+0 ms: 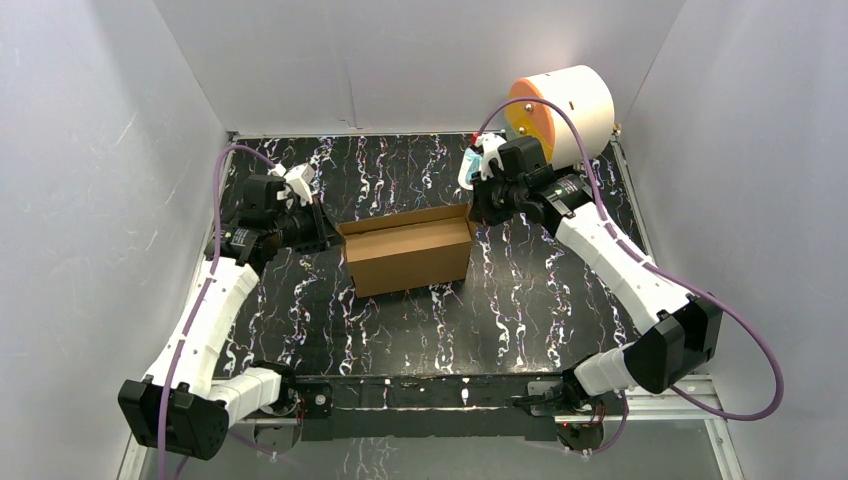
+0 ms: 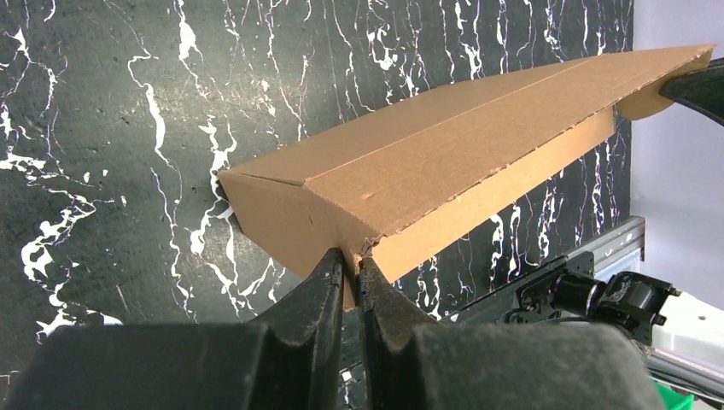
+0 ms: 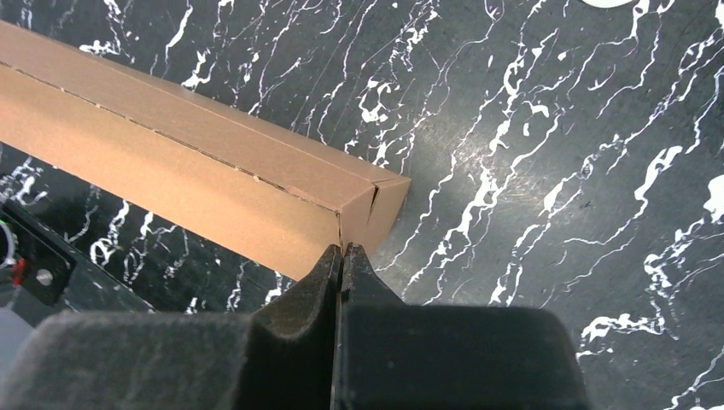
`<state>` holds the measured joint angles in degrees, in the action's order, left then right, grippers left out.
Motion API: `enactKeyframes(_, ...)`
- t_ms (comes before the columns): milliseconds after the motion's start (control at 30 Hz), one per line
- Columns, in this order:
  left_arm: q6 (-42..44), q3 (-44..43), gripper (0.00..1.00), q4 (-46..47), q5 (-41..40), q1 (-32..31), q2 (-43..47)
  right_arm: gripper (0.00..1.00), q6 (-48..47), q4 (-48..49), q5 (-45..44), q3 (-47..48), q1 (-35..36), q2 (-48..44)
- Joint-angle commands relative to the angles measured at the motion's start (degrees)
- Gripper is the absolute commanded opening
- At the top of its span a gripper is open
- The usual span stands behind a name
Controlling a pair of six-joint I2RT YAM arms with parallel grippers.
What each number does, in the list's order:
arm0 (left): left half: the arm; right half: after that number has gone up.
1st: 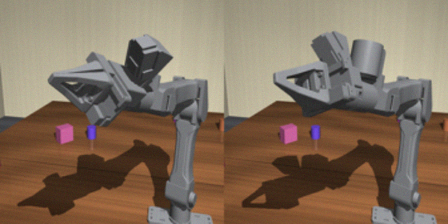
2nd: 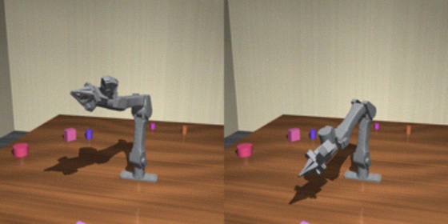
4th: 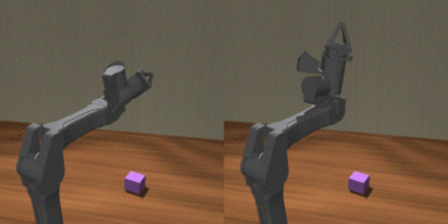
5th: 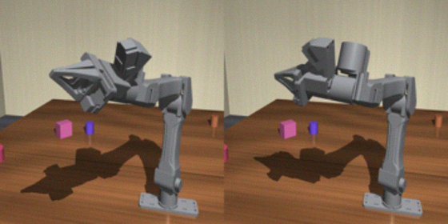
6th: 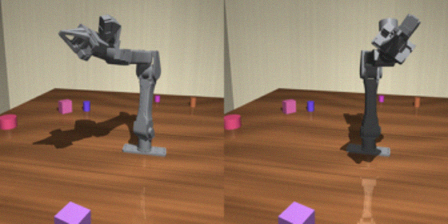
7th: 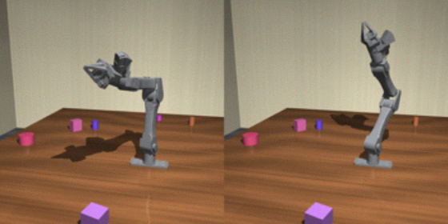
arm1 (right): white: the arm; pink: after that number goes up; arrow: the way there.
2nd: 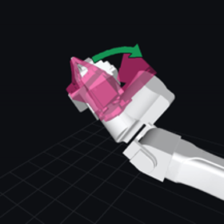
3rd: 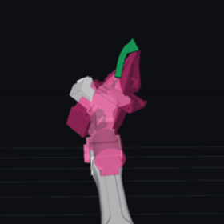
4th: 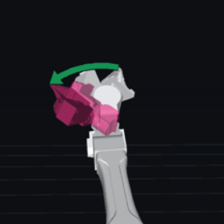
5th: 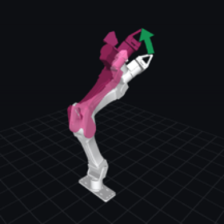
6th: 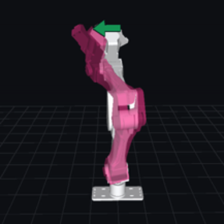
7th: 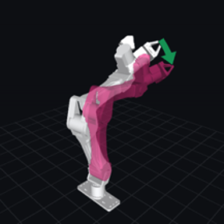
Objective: Fold the paper box
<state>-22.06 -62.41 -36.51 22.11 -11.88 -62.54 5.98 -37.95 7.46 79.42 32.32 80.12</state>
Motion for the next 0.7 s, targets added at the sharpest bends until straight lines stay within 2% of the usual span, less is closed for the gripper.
enactKeyframes(0, -2.63, -0.44, 0.05, -1.02, 0.1, -2.18, -0.95, 0.03, 6.87, -0.96, 3.27, 4.25, 0.42, 0.93)
enactKeyframes(267, -3.16, -0.13, 0.04, -0.67, -1.84, -3.91, -1.09, 0.02, 11.85, -6.48, 3.29, 9.57, 0.42, 6.05)
enactKeyframes(667, -3.98, 0.78, 0.04, 0.09, -2.33, -4.37, -0.81, 0.0, 12.26, -4.41, -2.27, 4.4, 0.63, 2.99)
